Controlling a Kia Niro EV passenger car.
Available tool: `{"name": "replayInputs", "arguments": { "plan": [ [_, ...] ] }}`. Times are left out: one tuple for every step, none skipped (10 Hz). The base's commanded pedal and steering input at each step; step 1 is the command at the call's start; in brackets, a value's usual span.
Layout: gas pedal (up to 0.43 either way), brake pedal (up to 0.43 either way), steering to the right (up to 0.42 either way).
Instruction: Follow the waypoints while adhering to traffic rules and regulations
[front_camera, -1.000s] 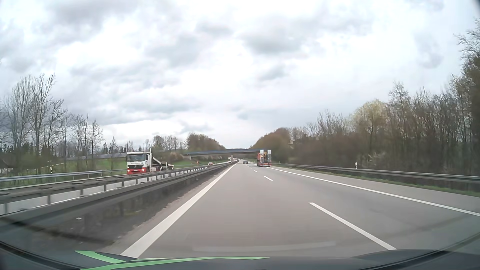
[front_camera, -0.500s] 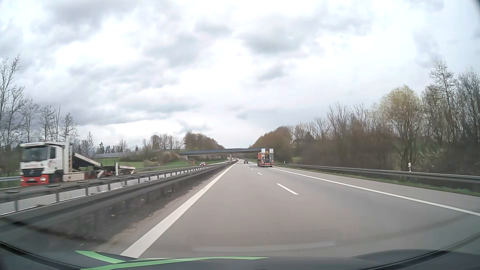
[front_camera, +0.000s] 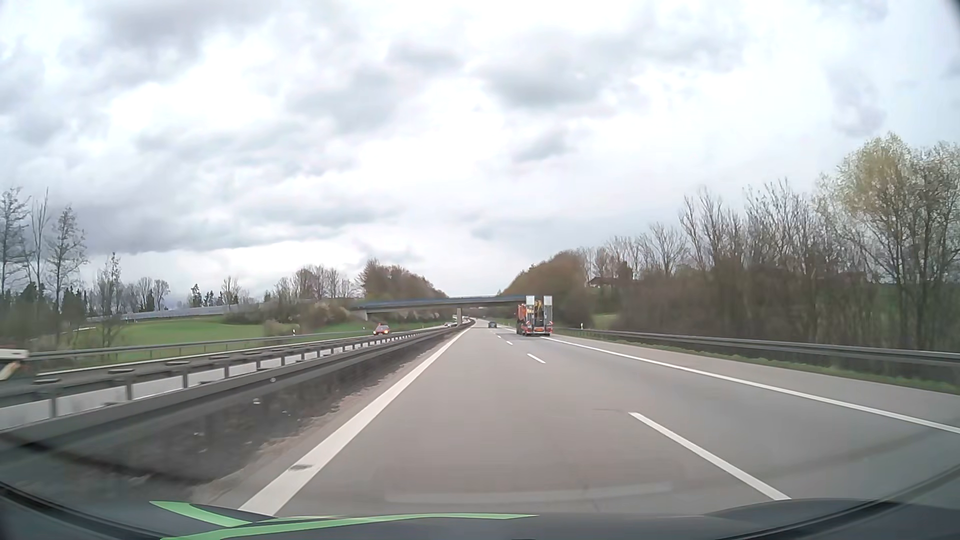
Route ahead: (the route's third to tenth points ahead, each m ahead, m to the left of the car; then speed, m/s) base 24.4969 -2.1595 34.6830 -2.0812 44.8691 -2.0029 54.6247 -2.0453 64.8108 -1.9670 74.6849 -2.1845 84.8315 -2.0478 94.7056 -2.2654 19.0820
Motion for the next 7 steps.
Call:
{"name": "replayInputs", "arguments": {
  "plan": [
    [0.138, 0.000, 0.000],
    [0.138, 0.000, 0.000],
    [0.138, 0.000, 0.000],
    [0.138, 0.000, -0.001],
    [0.138, 0.000, -0.001],
    [0.138, 0.000, -0.001],
    [0.138, 0.000, -0.001]
  ]
}}
